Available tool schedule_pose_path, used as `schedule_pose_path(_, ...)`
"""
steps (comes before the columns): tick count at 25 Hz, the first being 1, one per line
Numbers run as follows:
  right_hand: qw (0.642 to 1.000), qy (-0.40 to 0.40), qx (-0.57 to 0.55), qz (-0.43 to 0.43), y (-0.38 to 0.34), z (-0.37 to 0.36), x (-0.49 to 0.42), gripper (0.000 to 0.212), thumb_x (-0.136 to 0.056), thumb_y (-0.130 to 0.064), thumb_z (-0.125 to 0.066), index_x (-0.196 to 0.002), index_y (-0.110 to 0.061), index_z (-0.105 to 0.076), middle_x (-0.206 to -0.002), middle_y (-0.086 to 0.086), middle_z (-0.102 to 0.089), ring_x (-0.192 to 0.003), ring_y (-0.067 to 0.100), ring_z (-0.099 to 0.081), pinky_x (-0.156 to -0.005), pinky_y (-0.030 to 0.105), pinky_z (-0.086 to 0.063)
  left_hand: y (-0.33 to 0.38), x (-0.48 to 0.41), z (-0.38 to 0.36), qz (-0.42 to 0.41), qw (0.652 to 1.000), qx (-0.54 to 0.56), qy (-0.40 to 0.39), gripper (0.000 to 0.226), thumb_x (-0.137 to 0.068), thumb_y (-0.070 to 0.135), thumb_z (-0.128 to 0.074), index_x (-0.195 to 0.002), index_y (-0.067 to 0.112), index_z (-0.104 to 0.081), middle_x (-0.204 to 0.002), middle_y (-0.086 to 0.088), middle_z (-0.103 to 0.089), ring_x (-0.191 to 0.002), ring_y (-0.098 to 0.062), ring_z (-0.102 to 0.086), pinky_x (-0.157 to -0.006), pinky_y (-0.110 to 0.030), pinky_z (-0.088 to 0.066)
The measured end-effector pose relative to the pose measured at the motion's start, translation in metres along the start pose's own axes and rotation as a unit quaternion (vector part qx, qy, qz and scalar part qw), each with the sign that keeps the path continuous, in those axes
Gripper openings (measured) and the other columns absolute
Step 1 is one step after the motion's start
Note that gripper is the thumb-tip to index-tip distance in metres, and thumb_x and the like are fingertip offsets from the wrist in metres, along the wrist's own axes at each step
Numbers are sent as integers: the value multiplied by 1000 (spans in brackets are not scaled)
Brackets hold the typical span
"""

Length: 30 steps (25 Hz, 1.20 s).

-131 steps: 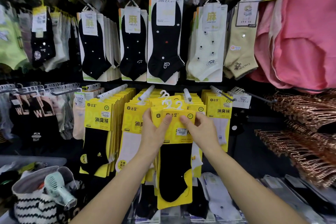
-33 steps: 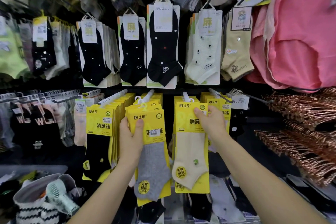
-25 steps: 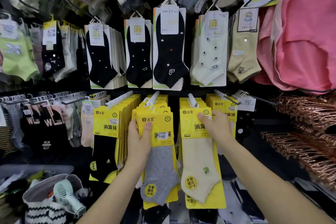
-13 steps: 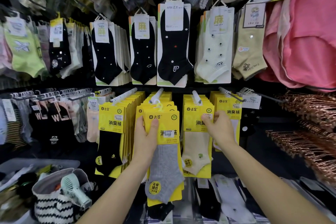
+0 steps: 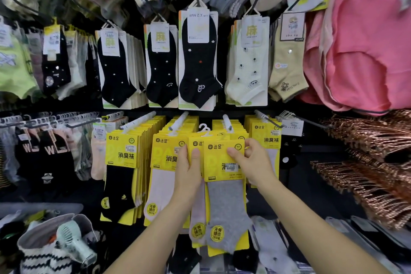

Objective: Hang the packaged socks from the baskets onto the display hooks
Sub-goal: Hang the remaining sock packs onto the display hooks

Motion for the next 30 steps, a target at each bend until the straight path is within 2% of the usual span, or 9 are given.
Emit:
schedule_pose_path(2, 1000, -5, -1, -10, 5, 2, -1, 18, -85, -28, -65, -94, -22, -51, -96, 9, -70, -86, 21, -67, -80, 46, -55, -1, -3, 7, -8, 1000, -18, 10, 17, -100, 22, -39, -104, 13, -52, -97, -2, -59, -89, -13, -55, -81, -33, -47)
schedule_pose_path(4, 1000, 24, -14, -3, 2, 11, -5, 20, -88, -28, -62, -102, -18, -52, -93, -1, -67, -88, 17, -65, -75, 34, -56, 1, -6, 19, -19, 999, -25, 31, 14, -99, 20, -38, -92, 15, -49, -81, 0, -52, -72, -14, -47, -68, -33, -41)
schedule_pose_path(6, 998, 61, 2, 5, -4, 22, -12, 21, -90, -28, -60, -105, -15, -54, -93, -4, -63, -96, 19, -61, -72, 24, -52, 4, -10, 33, -24, 998, -32, 50, 14, -100, 21, -38, -90, 21, -49, -81, 2, -54, -72, -15, -49, -66, -31, -42)
schedule_pose_path(9, 996, 69, 52, -16, 0, 24, -23, 16, -90, -32, -58, -97, -18, -53, -108, 11, -62, -105, 29, -57, -79, 37, -48, 8, -13, 50, -30, 997, -48, 57, 15, -100, 25, -38, -93, 31, -50, -91, 3, -61, -83, -17, -58, -73, -32, -48)
schedule_pose_path(14, 991, 77, 102, -33, 12, 20, -31, 25, -90, -35, -58, -93, -10, -54, -87, 10, -57, -90, 27, -58, -68, 36, -43, -9, -11, 65, -5, 997, -53, 60, 21, -99, 26, -39, -115, 21, -53, -109, -2, -64, -101, -21, -62, -88, -42, -52)
schedule_pose_path(20, 992, 79, 90, -32, 11, 19, -32, 27, -90, -34, -58, -91, -8, -55, -89, 13, -61, -81, 26, -56, -68, 37, -44, -11, -4, 60, -16, 998, -49, 37, 18, -99, 24, -40, -100, 33, -56, -96, 9, -67, -89, -10, -65, -71, -22, -50)
schedule_pose_path(23, 996, 75, 8, -40, 14, 20, -29, 26, -87, -30, -61, -78, -8, -49, -93, 26, -62, -86, 38, -59, -69, 43, -48, -8, -4, 58, -20, 998, -41, 35, 19, -99, 23, -40, -100, 33, -56, -97, 8, -67, -90, -12, -65, -75, -28, -52)
schedule_pose_path(26, 992, 80, -54, -85, 22, 20, -29, 32, -87, -28, -62, -88, 3, -54, -103, 29, -61, -96, 43, -60, -85, 57, -48, -5, -4, 57, -26, 999, -28, 34, 19, -99, 23, -40, -105, 30, -57, -99, 7, -68, -92, -14, -65, -78, -33, -54)
schedule_pose_path(30, 995, 67, -15, -76, 22, 18, -32, 36, -89, -28, -59, -97, 6, -55, -107, 28, -62, -99, 42, -59, -86, 55, -50, 0, -4, 61, -31, 998, -36, 39, 16, -98, 26, -41, -102, 32, -56, -101, 4, -67, -94, -18, -64, -81, -38, -54)
Point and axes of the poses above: each hand's wrist, its own x-axis away from the middle knuckle, its own z-axis out of the back of the hand, y = z × x, the point moved 10 cm from there along -x, towards the middle knuckle
